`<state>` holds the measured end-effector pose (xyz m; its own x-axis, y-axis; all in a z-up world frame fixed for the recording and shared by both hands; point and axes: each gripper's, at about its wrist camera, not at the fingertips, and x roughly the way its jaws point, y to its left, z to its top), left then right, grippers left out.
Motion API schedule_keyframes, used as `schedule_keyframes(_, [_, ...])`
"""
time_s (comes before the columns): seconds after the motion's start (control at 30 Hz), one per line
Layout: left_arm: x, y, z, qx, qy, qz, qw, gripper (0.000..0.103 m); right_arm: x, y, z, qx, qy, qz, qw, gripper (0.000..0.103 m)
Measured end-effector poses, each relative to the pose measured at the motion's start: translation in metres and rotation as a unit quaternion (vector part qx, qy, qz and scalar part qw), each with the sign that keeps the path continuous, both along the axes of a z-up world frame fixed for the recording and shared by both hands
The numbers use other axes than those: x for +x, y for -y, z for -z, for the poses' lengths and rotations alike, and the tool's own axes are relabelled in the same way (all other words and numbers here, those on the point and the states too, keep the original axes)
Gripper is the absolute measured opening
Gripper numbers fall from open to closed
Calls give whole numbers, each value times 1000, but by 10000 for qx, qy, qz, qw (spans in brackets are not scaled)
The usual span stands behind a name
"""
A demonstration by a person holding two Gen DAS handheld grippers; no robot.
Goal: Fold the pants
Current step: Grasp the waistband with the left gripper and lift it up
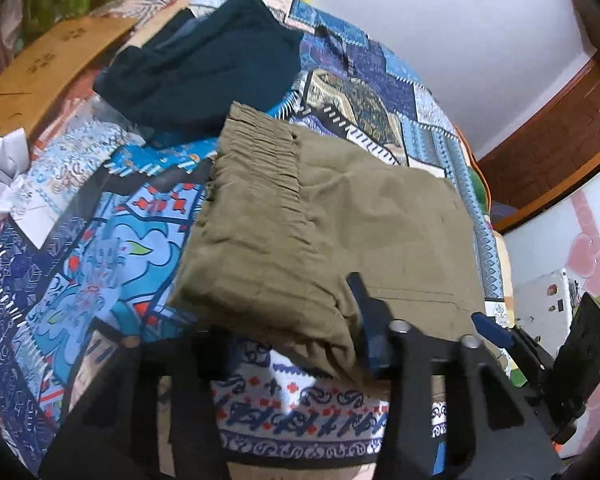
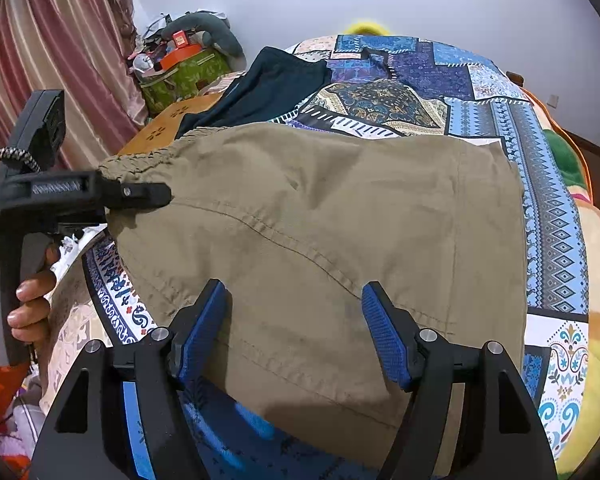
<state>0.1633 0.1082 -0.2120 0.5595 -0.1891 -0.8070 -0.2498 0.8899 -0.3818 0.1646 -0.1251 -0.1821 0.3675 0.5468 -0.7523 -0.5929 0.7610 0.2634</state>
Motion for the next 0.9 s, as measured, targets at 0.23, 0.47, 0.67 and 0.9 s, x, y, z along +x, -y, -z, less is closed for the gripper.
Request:
schedule_keyframes(0.23, [-20, 7, -29, 1376, 391, -169, 9896, 36, 2, 14, -1, 243, -204, 231, 9992, 67])
schedule_keyframes(0.47, [-33, 7, -49, 2765, 593, -244, 9589, 36, -2, 33, 1, -1, -68, 396, 9992, 67])
schedule_keyframes(0.67, [-31, 23, -68, 3427, 889, -196, 9350, 35, -6, 42, 3, -29, -42, 530, 9986, 67])
schedule_keyframes(0.9, [-22, 63, -105, 3364, 1524, 299, 9288, 28, -7, 45, 8, 66, -131, 595, 9981, 67])
